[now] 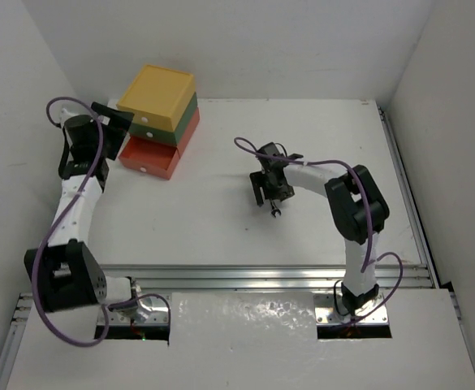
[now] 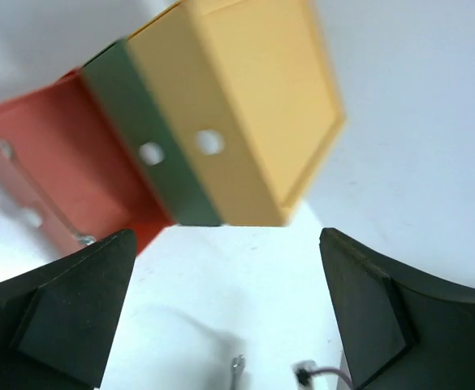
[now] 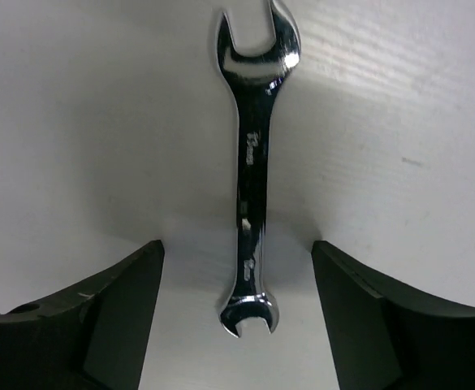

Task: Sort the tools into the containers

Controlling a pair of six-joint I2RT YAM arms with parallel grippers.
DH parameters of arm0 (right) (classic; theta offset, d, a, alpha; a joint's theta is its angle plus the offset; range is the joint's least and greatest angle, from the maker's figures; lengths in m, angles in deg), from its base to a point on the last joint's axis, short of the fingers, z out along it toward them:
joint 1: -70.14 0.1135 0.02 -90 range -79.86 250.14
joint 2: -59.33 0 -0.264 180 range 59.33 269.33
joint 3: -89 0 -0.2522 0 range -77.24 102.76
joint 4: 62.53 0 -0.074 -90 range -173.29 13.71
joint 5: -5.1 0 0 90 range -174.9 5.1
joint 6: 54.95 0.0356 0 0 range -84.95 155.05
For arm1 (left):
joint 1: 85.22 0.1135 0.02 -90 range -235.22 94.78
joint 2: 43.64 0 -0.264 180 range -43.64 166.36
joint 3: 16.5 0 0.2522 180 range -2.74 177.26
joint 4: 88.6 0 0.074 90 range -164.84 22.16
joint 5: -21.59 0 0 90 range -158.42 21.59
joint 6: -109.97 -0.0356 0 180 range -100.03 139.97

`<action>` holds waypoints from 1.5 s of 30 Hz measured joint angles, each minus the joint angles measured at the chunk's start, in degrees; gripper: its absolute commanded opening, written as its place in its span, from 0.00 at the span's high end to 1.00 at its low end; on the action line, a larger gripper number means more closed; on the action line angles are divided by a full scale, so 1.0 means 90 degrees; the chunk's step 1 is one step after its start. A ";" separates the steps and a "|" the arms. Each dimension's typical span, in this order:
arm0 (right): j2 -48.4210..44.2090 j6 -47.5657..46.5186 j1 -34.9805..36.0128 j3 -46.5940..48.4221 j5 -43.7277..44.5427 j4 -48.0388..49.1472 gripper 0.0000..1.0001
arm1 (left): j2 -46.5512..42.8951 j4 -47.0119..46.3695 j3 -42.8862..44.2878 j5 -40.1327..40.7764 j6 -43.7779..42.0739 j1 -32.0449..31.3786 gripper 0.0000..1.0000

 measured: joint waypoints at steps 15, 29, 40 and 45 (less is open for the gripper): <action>0.0549 -0.0304 -0.0056 0.0809 -0.0255 -0.0078 1.00 | -0.2871 -0.0471 -0.2023 -0.1333 -0.0529 -0.0056 0.06; -0.2992 0.0039 0.0219 -0.2295 -0.2346 0.1872 1.00 | -0.1690 -0.2980 -0.4119 -0.0976 0.0097 -0.4257 0.10; -0.4274 0.0464 0.0835 -0.2878 -0.3572 0.2958 0.99 | -0.0595 -0.4692 -0.3716 -0.1173 0.0583 -0.5030 0.50; -0.4274 0.0486 0.1205 -0.2722 -0.3453 0.2963 0.97 | -0.0440 -0.4760 -0.3485 -0.1122 0.0551 -0.5156 1.00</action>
